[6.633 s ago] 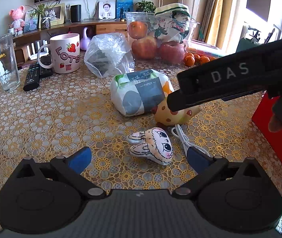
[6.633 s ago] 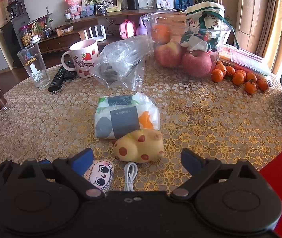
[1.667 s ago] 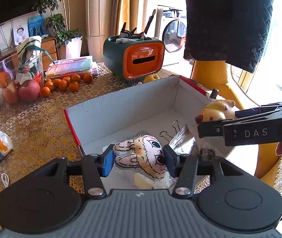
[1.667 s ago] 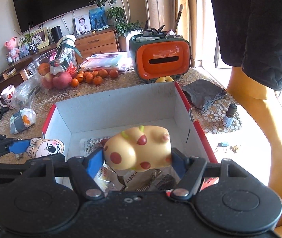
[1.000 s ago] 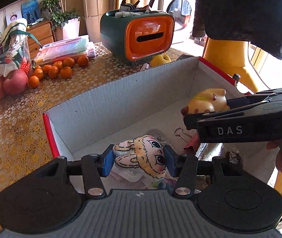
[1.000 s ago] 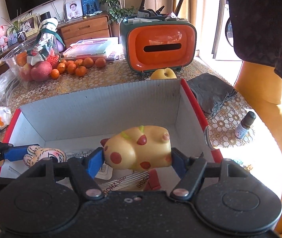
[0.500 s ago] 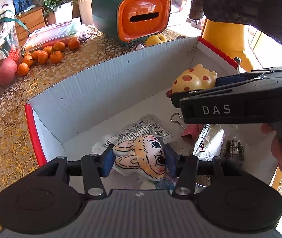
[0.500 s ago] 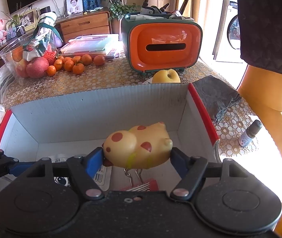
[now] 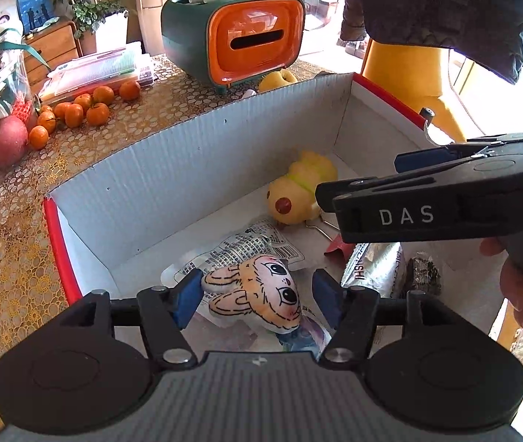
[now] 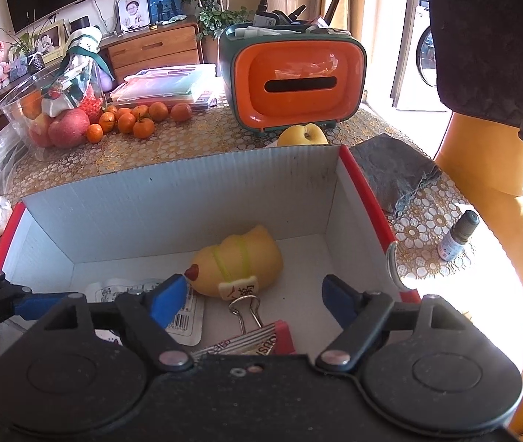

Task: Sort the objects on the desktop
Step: 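Lower both tools into the box and open them to drop the plush and toy, then withdraw both tools from the box back over the table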

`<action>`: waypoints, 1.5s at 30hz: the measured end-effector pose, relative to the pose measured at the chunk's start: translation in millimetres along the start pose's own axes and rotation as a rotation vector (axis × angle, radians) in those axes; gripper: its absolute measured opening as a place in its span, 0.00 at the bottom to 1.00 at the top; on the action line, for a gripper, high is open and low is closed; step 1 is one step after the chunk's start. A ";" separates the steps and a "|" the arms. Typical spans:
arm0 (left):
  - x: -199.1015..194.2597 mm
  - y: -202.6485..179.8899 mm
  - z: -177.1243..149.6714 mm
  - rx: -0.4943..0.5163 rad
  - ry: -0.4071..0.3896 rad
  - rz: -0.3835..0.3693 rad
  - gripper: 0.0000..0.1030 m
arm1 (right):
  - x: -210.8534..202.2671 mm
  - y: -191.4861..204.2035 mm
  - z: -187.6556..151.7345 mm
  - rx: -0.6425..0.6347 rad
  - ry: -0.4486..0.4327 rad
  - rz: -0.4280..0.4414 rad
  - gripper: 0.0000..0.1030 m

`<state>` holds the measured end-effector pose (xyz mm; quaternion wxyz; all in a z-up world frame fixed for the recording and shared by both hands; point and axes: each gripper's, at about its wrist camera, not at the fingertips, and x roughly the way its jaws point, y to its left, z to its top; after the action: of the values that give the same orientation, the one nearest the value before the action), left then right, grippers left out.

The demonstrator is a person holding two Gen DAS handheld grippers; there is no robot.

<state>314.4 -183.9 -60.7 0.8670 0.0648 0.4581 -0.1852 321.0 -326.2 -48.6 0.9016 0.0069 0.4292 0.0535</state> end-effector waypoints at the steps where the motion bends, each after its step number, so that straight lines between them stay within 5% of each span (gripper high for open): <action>1: -2.3 0.2 -0.6 -0.009 -0.005 -0.003 0.66 | -2.0 -0.7 -0.8 -0.001 -0.001 0.000 0.78; 4: -11.7 1.0 -3.7 -0.032 -0.024 0.000 0.75 | -9.6 -1.9 -3.4 -0.004 -0.007 0.005 0.79; 25: -107.9 20.3 -31.6 -0.097 -0.154 0.029 0.82 | -90.0 18.5 -22.0 -0.044 -0.090 0.049 0.92; 29: -125.8 31.1 -41.1 -0.125 -0.182 0.039 0.85 | -106.8 28.6 -28.4 -0.067 -0.098 0.049 0.92; 32: -138.5 37.9 -50.2 -0.134 -0.208 0.061 0.97 | -121.1 36.4 -33.1 -0.077 -0.111 0.052 0.92; 45: -187.2 88.0 -89.7 -0.200 -0.270 0.080 1.00 | -165.1 98.1 -49.9 -0.128 -0.157 0.100 0.93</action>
<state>183.0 -28.4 36.1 0.9294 -0.0291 0.3508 -0.1109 170.2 -247.3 53.3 0.9272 -0.0249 0.3523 0.1251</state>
